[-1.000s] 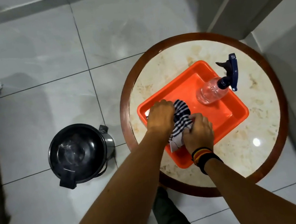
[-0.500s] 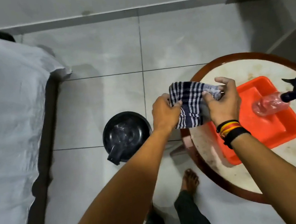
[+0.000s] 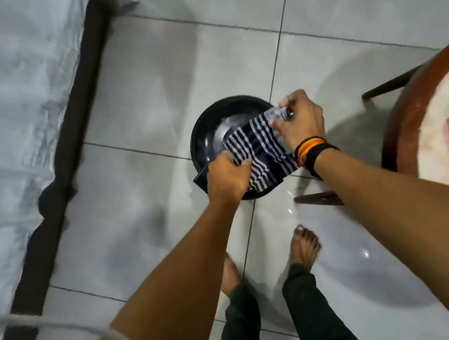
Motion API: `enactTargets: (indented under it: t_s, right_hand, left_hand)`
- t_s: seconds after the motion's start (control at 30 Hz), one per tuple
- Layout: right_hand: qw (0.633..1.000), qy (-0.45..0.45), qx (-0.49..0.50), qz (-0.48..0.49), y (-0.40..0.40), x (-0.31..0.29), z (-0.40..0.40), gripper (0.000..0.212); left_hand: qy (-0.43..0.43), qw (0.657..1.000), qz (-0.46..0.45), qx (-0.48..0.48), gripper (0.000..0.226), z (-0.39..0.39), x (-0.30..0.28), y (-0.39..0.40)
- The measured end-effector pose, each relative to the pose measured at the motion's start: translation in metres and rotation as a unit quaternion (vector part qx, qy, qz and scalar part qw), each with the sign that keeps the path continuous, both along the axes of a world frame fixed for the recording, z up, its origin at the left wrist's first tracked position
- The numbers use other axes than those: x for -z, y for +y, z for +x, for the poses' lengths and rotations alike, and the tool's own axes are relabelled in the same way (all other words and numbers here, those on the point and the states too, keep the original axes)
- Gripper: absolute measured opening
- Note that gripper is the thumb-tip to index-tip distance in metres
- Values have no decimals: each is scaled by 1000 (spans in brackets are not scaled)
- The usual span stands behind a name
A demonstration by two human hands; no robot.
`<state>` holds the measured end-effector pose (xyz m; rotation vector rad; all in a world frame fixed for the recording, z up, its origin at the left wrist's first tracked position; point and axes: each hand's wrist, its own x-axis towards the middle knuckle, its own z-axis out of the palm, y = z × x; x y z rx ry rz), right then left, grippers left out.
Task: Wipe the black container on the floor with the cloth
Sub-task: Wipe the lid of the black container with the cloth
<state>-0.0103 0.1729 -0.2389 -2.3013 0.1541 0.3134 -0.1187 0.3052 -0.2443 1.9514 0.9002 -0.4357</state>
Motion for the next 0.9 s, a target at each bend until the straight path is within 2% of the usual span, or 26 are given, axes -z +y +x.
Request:
enactTargets:
  t_s: [0.07, 0.13, 0.2, 0.23, 0.3, 0.4, 0.53, 0.6, 0.67, 0.8, 0.83, 0.9]
  right_hand:
    - [998, 3, -55, -35, 19, 32, 7, 30]
    - [986, 1, -130, -102, 30, 55, 7, 44]
    - [950, -12, -250, -186, 37, 80, 0, 68]
    - [926, -12, -310, -215, 37, 91, -5, 75]
    - [881, -18, -394, -262, 35, 114, -20, 78]
    - [848, -67, -429, -305, 43, 142, -39, 73]
    - [799, -113, -513, -293, 76, 147, -27, 65]
    - [788, -132, -529, -286, 87, 147, -1, 63]
    - [806, -122, -501, -291, 87, 148, 27, 62]
    - [898, -42, -321, -296, 53, 150, 25, 64]
    - [910, -23, -289, -296, 44, 147, 10, 64]
    - [908, -7, -283, -310, 32, 141, -31, 65]
  left_hand:
    - [13, 989, 123, 79, 50, -4, 33, 14]
    - [31, 966, 207, 151, 96, -10, 58, 28]
    - [69, 956, 196, 206, 143, -13, 84, 41]
    - [86, 954, 180, 226, 158, -15, 93, 45]
    - [105, 955, 149, 232, 173, -20, 113, 46]
    - [91, 958, 170, 213, 171, -27, 136, 40]
    - [75, 947, 229, 213, 124, -27, 140, 39]
    - [74, 946, 244, 199, 117, -22, 139, 34]
    - [74, 948, 252, 179, 118, -20, 139, 29]
    - [86, 945, 260, 177, 124, -21, 145, 28]
    - [91, 945, 261, 176, 125, -21, 144, 29]
    - [105, 942, 261, 182, 127, -19, 142, 30]
